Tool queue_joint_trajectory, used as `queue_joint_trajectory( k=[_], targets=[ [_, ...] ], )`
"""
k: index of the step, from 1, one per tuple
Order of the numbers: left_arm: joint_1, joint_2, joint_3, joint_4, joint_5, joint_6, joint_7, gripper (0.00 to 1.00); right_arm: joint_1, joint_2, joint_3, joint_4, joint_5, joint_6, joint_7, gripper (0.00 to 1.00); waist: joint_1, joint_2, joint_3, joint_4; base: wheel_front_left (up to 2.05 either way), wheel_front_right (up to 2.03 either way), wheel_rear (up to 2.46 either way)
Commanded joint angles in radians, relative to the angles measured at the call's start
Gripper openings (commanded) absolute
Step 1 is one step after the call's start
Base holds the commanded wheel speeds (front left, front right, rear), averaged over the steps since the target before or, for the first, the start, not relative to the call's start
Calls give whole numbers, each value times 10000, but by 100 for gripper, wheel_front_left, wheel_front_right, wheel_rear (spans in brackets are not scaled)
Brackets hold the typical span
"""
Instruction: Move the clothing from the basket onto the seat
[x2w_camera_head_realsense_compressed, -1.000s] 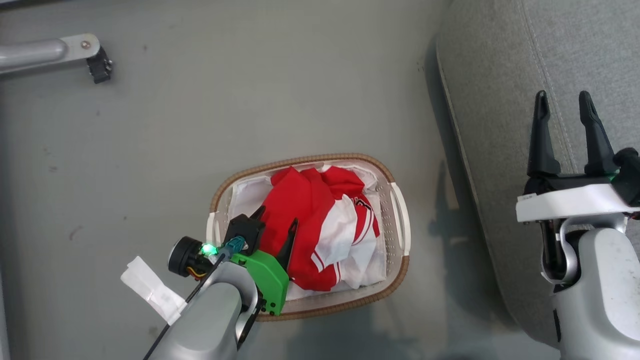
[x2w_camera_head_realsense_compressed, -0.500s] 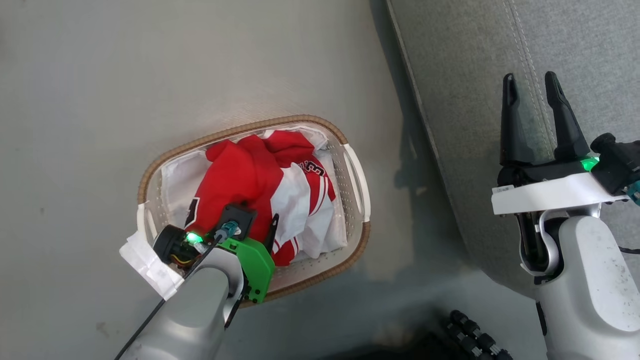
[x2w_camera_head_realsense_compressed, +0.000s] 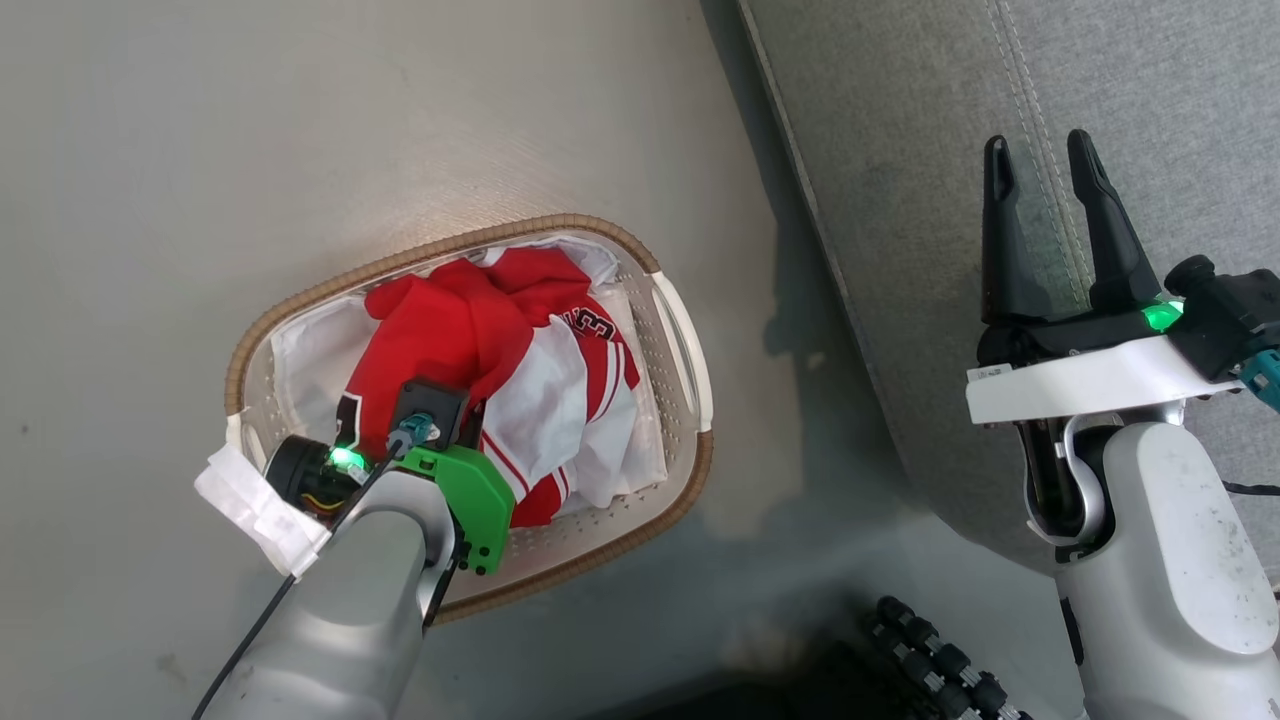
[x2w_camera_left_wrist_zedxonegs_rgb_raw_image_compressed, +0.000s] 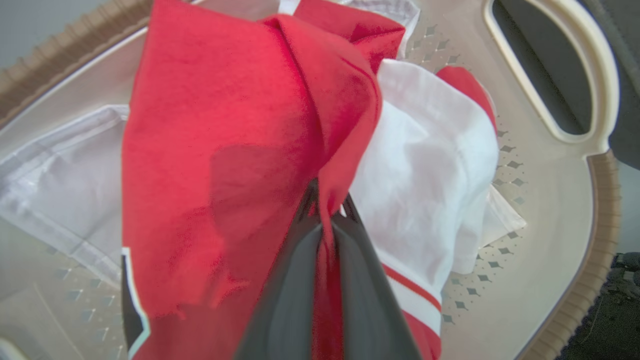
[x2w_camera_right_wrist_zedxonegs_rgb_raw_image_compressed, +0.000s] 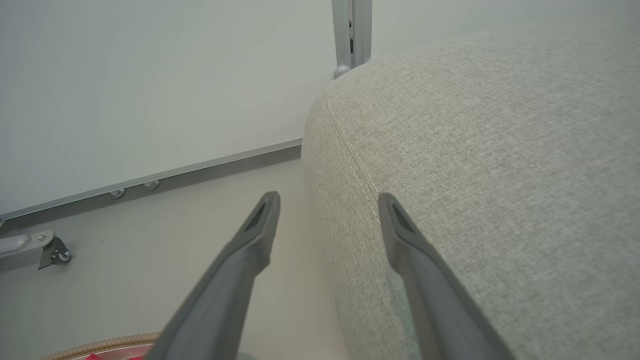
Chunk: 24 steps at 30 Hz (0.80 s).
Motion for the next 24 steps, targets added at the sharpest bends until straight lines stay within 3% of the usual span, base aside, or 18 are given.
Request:
queue_joint_trajectory(
  k=[1,11,24],
  targets=[
    [120,166,84,-193,-27,4,-34,0,37,-26,-38,45,-53,-10,-49,100,0,0,-214,137,0,0,0],
    [1236,704,590,-2161,435,176,-37,0,764,-29,-68,541,-433,-10,-49,100,0,0,-1789,805,0,0,0],
    [1745,1554,545,-4208,1650,-91,-38,0,2168,-34,325,1217,-824,-10,-51,100,0,0,-4602,1538,0,0,0]
  ],
)
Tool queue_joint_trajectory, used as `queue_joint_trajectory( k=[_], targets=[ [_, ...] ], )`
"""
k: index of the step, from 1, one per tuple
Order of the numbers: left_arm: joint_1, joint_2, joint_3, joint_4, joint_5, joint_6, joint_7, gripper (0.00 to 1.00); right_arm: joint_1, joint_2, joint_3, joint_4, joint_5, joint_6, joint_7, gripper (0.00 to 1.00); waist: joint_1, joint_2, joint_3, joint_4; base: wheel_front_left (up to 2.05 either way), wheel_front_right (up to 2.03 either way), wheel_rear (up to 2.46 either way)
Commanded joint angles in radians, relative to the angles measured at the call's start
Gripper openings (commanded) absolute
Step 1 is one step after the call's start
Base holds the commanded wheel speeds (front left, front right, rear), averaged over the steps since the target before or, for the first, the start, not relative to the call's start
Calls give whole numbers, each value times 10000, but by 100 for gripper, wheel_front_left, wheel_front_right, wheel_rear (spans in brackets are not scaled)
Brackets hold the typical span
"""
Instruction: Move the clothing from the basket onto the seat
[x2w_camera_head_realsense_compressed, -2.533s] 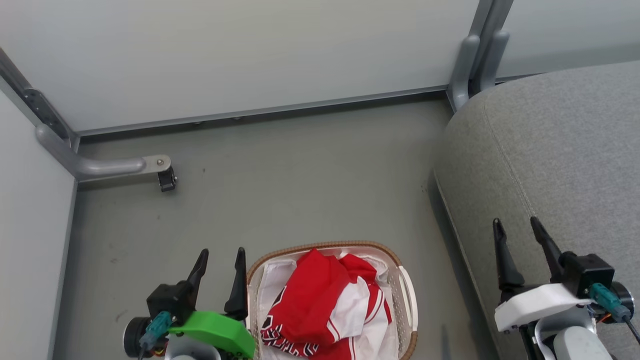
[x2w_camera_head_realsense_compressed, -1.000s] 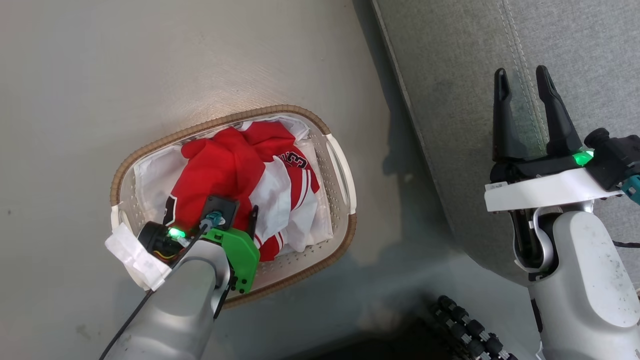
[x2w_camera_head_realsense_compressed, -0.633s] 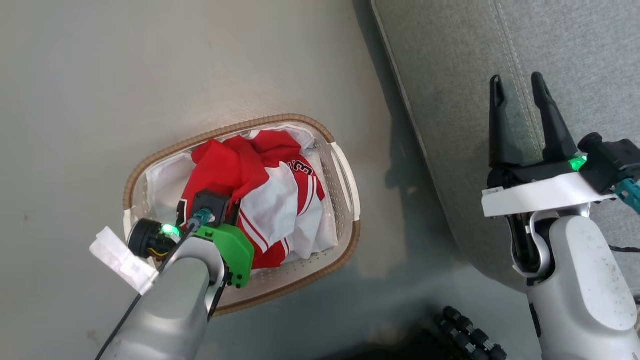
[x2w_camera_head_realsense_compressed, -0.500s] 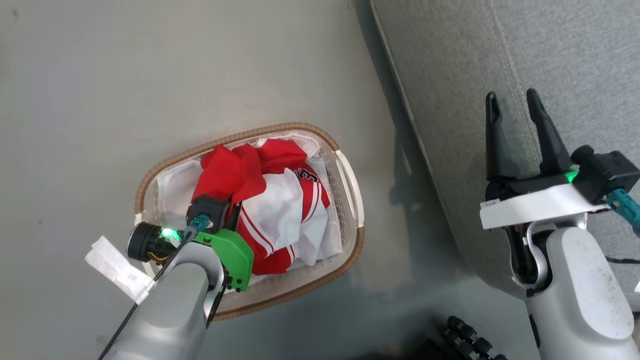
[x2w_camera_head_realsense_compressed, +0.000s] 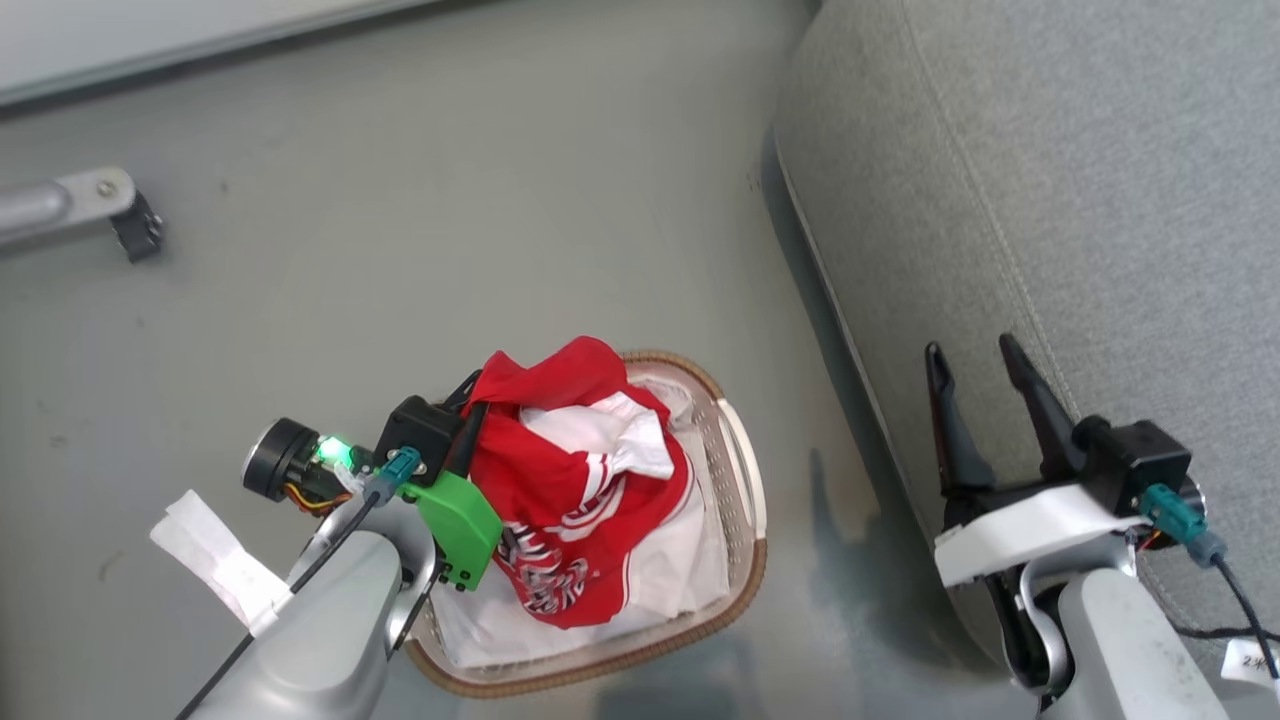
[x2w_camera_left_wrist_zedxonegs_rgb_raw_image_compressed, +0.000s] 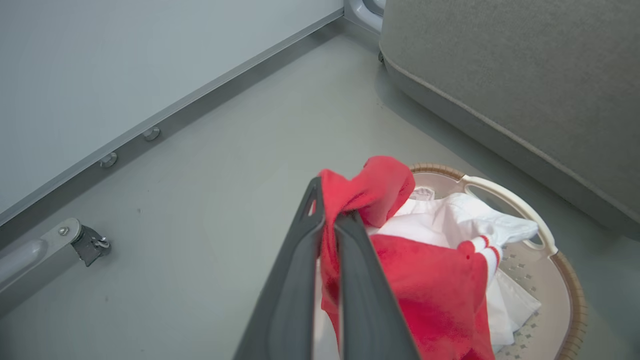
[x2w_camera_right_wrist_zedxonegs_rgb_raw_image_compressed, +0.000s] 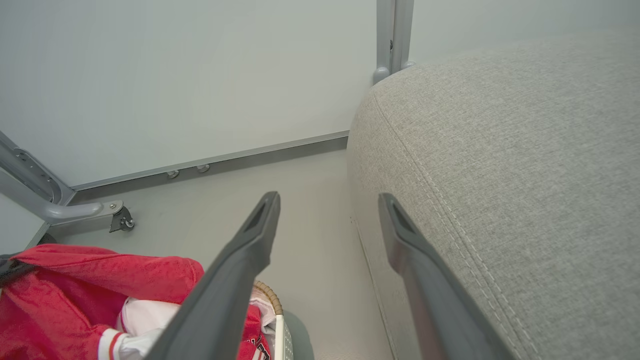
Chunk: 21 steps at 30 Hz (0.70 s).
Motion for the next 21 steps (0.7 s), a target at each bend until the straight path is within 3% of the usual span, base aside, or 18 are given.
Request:
queue_joint_trajectory(
  k=[1,12,21],
  targets=[
    [134,166,-7,-172,150,-67,-38,0,293,-43,60,85,-65,-10,-49,100,0,0,-1465,473,0,0,0],
    [-903,790,-55,-1143,535,-165,114,0,1439,-42,272,413,-225,-10,-49,100,0,0,-3255,403,0,0,0],
    [-2056,1456,71,-2214,758,-109,828,0,1622,-40,557,342,-490,-10,-49,100,0,0,-3727,335,0,0,0]
  ],
)
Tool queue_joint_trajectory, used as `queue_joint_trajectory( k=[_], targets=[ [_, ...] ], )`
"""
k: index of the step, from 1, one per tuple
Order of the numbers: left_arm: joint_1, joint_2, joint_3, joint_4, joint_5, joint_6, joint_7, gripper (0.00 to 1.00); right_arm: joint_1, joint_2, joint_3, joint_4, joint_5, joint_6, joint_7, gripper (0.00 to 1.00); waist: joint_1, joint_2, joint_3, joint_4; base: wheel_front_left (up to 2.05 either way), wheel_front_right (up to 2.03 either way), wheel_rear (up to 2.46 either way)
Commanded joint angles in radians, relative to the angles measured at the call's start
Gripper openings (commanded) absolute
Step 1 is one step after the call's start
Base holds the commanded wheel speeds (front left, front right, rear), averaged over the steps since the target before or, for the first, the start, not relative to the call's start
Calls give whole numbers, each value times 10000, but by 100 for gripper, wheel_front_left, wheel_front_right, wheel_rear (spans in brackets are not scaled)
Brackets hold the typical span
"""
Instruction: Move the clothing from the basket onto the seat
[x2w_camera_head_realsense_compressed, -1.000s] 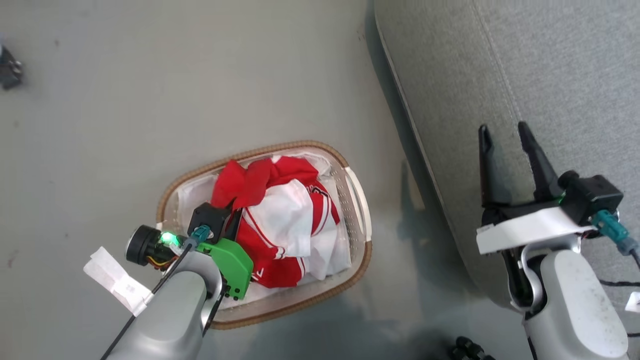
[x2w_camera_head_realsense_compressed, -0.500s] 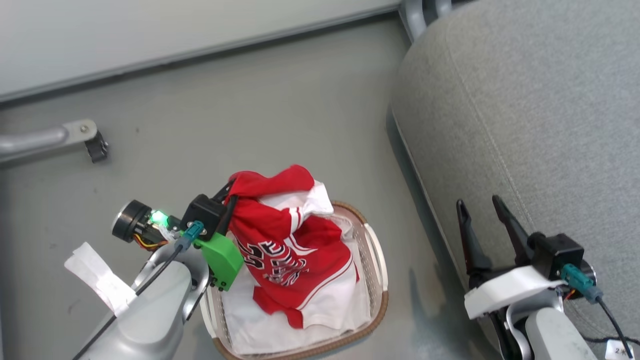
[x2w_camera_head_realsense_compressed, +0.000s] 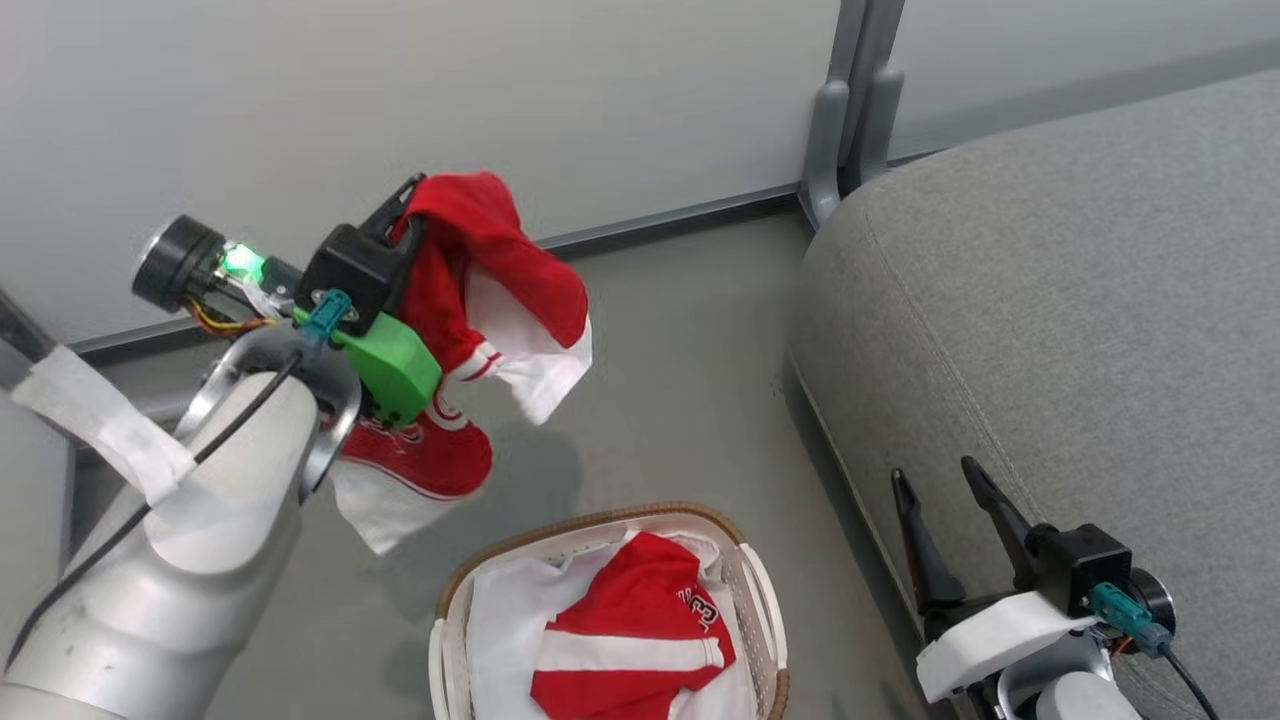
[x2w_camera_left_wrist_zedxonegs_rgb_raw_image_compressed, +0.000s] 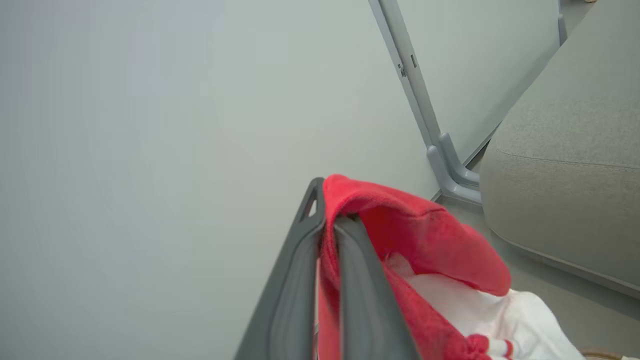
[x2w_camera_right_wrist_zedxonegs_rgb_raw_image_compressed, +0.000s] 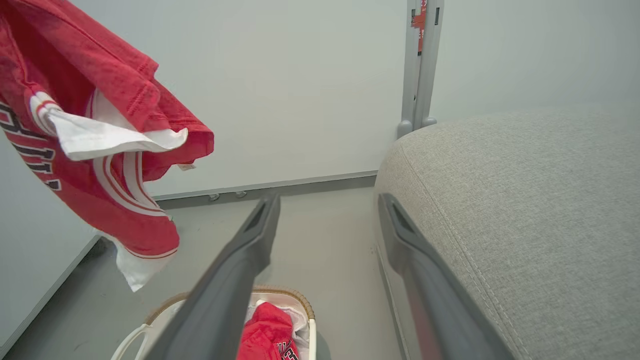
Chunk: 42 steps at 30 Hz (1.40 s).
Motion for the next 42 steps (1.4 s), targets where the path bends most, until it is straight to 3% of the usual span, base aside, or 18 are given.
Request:
queue_joint_trajectory(
  k=[1,7,19,42],
  targets=[
    [-272,124,42,-153,84,-6,95,0,64,-36,89,-38,-93,-10,-49,100,1,0,-215,1,0,0,0],
    [-827,342,90,-528,103,-29,383,0,-115,-37,491,-229,-287,-10,-49,100,1,0,-335,5,0,0,0],
    [-1024,-22,-204,-1247,4,-8,372,0,-544,-37,1239,-233,-854,-10,-49,100,1,0,-397,166,0,0,0],
    [-1417,-518,-936,-3140,104,-39,644,0,-3320,-38,1815,2196,-3472,-10,-49,100,1,0,-327,798,0,0,0]
  ],
)
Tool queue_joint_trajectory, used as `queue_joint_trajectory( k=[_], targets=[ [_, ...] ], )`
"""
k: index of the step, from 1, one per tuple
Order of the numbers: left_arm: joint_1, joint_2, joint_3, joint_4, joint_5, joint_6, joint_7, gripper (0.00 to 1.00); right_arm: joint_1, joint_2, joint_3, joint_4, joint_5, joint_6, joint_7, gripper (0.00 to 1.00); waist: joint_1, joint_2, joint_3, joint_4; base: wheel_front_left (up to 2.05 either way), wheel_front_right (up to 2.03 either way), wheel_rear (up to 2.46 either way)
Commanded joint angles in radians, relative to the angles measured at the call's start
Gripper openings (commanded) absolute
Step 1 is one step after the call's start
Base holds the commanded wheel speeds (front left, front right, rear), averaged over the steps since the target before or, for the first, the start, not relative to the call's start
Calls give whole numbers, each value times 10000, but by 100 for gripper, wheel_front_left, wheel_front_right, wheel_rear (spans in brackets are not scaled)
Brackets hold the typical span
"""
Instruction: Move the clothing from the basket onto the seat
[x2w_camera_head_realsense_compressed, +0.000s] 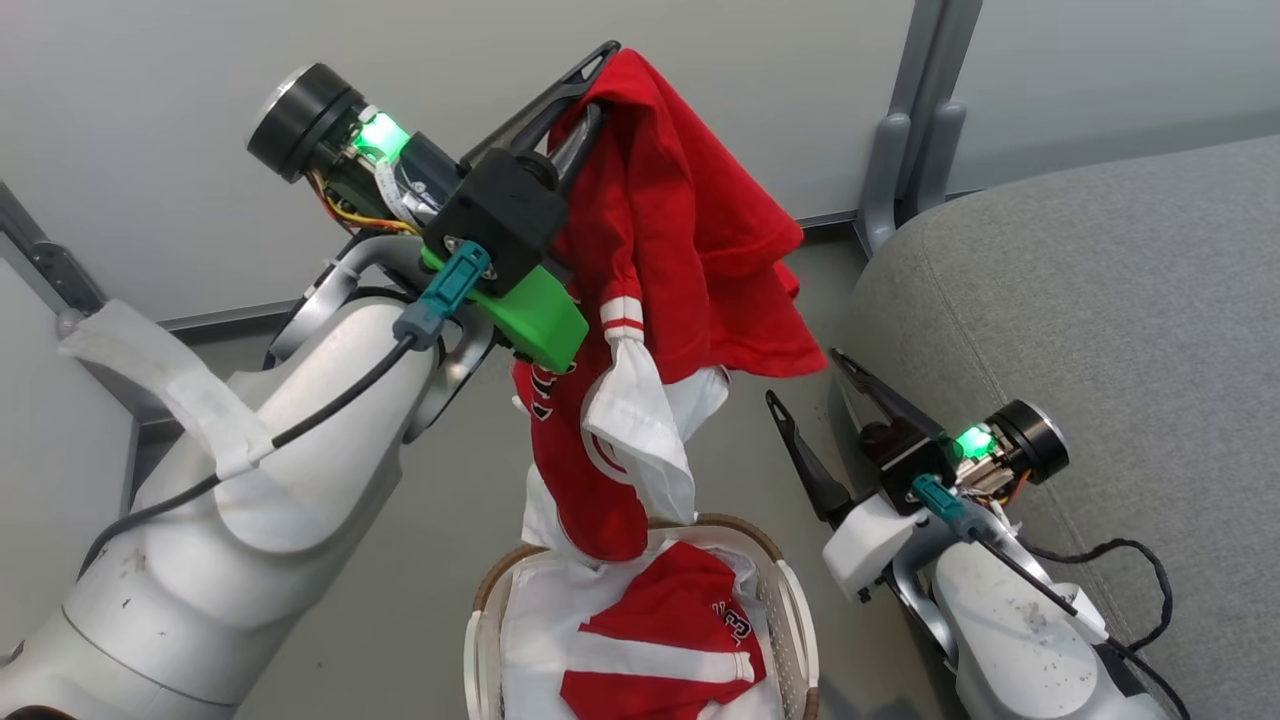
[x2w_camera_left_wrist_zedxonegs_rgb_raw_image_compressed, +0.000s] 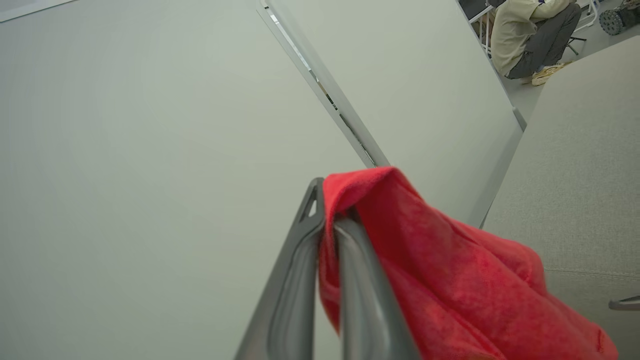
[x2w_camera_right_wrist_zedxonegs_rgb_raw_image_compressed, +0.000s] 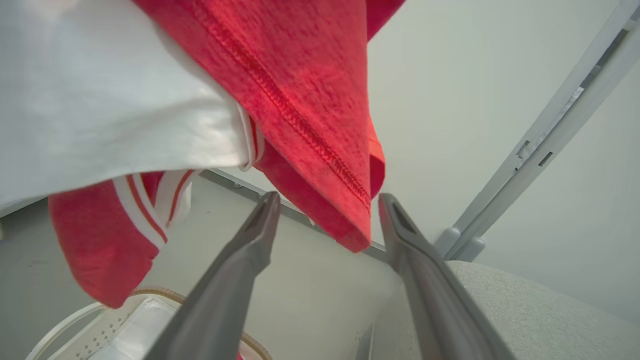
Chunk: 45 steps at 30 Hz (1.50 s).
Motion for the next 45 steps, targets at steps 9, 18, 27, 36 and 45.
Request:
queue_joint_trajectory(
  k=[9,18,27,36,45],
  targets=[
    [180,-93,-267,-714,-143,-6,131,0,-840,-39,-59,-76,-122,-10,-49,100,1,0,4,170,0,0,0],
    [492,-13,-511,-718,-310,-49,172,0,-1545,-40,548,-783,388,-10,-49,49,1,0,23,215,0,0,0],
    [972,-15,-390,-120,-851,23,-111,0,-1507,-40,1103,-517,874,-10,-49,0,1,0,-4,156,0,0,0],
    [1802,-125,-231,673,-1461,134,-802,100,-1419,-39,1089,-541,1023,-10,-49,0,1,0,7,105,0,0,0],
    [2959,-548,-28,1577,-1990,312,-1433,100,-1343,-39,840,-638,1084,-10,-49,0,1,0,9,74,0,0,0]
  ],
)
